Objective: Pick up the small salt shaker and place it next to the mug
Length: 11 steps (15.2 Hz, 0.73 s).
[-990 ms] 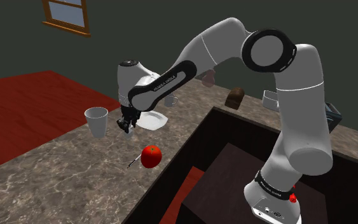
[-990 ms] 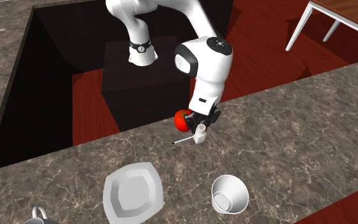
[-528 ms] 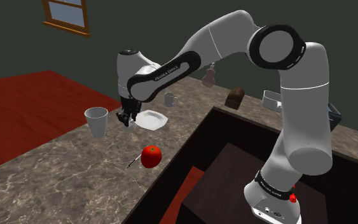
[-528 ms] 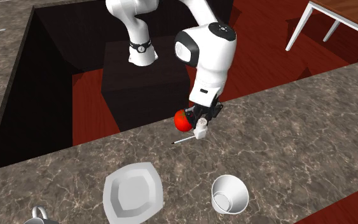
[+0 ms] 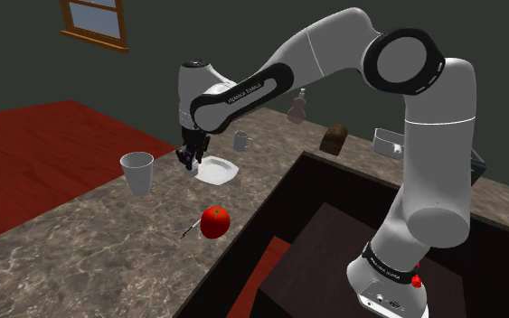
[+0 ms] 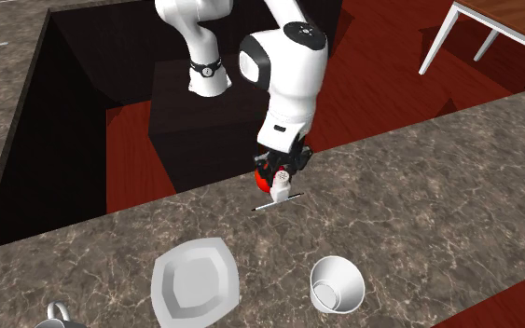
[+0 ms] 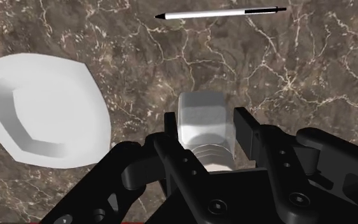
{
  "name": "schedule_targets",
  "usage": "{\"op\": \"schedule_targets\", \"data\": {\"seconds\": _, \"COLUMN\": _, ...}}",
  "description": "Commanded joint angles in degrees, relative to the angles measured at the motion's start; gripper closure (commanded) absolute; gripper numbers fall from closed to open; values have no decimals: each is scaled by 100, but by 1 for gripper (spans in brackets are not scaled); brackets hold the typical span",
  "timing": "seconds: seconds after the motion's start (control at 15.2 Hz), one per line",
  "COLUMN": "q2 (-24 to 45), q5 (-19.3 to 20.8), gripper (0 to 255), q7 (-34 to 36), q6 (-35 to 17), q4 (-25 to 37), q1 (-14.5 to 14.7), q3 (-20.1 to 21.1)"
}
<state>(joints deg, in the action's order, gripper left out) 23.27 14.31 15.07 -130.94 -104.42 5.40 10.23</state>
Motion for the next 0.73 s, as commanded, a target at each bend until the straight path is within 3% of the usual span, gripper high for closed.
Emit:
{"op": "schedule_targets", "data": {"seconds": 0.0, "q2": -67, "q5": -50, "gripper": 255, "q7": -261, "q6": -71, "q4": -101, "q1": -193, "q3": -51}}
{"op": "schedule_targets", "data": {"seconds": 0.66, "q2": -187, "q5": -315, "gripper": 255, "q7": -1598, "q6": -321, "q4": -304, "q1": -1138, "q3": -325}}
